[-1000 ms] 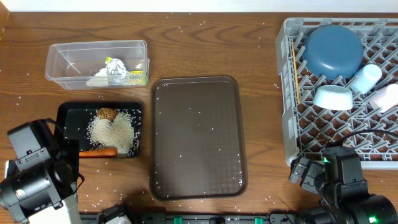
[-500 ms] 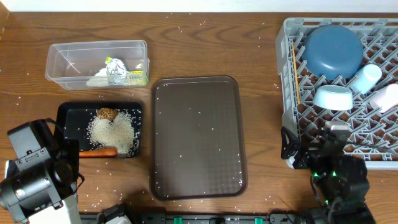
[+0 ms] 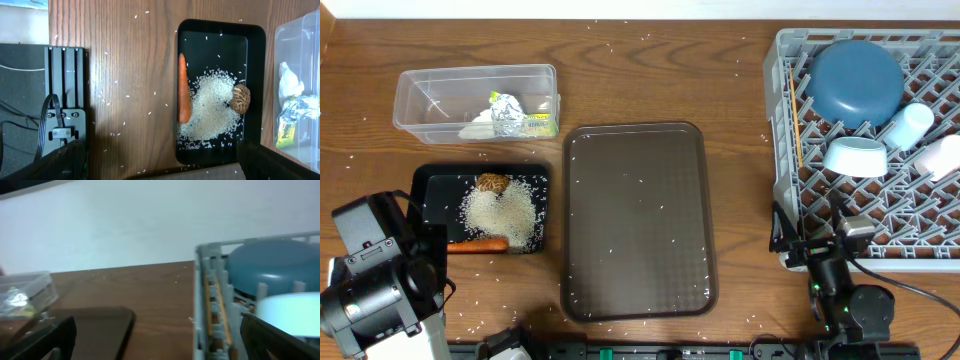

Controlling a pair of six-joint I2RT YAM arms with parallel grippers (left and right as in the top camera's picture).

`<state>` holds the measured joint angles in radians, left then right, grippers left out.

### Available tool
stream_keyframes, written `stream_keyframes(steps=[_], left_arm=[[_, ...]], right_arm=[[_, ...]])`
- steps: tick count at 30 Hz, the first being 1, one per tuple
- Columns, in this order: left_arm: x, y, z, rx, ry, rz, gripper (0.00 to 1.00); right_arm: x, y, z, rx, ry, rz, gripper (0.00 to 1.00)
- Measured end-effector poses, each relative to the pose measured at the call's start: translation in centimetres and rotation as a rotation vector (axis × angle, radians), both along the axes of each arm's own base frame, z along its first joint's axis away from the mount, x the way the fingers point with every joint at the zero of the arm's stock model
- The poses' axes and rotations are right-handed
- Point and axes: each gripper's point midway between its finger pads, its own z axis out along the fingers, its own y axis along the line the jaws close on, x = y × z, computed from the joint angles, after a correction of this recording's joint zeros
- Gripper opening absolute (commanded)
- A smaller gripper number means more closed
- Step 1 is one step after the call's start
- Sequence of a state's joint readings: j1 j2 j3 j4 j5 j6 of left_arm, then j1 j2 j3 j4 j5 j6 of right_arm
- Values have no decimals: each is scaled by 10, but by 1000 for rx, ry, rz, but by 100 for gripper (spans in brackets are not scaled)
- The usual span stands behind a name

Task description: Sort waste into correct bins and load items into the dishwasher rack

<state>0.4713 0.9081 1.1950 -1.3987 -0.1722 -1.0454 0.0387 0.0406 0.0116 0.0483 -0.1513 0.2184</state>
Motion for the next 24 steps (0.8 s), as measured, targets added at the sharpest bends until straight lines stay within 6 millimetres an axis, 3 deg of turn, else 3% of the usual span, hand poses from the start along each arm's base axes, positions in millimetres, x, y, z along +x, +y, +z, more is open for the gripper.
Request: stream_keyframes(steps=[4,9,24], left_arm=[[0,0,0,0,0,0,98],[0,0,0,1,-1,0,98],[0,0,0,0,0,0,98]], right_arm=[[0,-14,1,0,-10,-61,99],[1,-29,-24,-6,90,-137,99],[1,-41,-24,-247,68,-189,99]])
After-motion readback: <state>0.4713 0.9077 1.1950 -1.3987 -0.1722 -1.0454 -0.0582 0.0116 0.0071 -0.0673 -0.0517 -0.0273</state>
